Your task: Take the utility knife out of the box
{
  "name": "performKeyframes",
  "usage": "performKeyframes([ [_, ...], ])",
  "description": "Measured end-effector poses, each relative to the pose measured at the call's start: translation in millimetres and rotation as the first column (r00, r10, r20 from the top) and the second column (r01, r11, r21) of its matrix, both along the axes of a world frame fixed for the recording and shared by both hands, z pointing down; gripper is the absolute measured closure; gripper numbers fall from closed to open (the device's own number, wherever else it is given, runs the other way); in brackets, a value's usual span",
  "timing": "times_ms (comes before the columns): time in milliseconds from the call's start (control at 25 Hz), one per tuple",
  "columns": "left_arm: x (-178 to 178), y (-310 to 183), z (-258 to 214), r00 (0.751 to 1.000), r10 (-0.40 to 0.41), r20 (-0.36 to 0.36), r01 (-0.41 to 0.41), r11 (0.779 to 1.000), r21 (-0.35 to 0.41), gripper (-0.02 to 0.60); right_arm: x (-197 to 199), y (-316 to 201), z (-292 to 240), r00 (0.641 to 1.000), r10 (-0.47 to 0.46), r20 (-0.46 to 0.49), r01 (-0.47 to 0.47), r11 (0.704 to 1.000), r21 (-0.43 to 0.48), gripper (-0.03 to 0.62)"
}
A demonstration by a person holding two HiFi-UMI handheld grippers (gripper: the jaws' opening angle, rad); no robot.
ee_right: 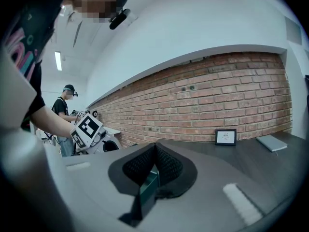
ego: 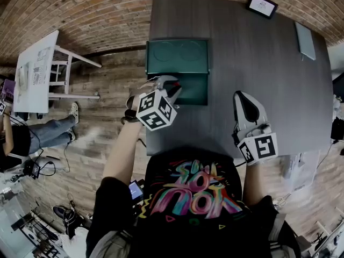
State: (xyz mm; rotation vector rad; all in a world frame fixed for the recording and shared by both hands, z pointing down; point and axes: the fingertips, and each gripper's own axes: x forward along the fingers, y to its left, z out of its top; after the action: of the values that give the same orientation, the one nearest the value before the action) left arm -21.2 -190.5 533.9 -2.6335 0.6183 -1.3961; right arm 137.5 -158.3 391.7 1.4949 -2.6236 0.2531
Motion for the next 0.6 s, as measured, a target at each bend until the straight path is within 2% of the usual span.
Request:
performKeyframes([
  [160,7,1,-25,0.997,-0.029,-0.074,0.033,0.999,0.042,0.506,0,6,-4,1.0,-0.006,-0.001,0.006,1.0,0.007,0.592],
  [320,10,-1,-57,0.983,-0.064,-0.17,0.081,0.992,0.096,0.506,-2,10,-11,1.0,-0.014,-0.001,0.014,1.0,0.025,0.592],
  [480,13,-2,-95,0.957,-0.087,-0.277,0.134,0.979,0.157,0.506,-7,9,-22,1.0,-0.025,-0.003,0.025,0.998,0.049,0.592],
  [600,14,-2,-124,0.923,-0.099,-0.372,0.18,0.965,0.189,0.506,-10,8,-29,0.999,-0.033,-0.004,0.033,0.997,0.069,0.592],
])
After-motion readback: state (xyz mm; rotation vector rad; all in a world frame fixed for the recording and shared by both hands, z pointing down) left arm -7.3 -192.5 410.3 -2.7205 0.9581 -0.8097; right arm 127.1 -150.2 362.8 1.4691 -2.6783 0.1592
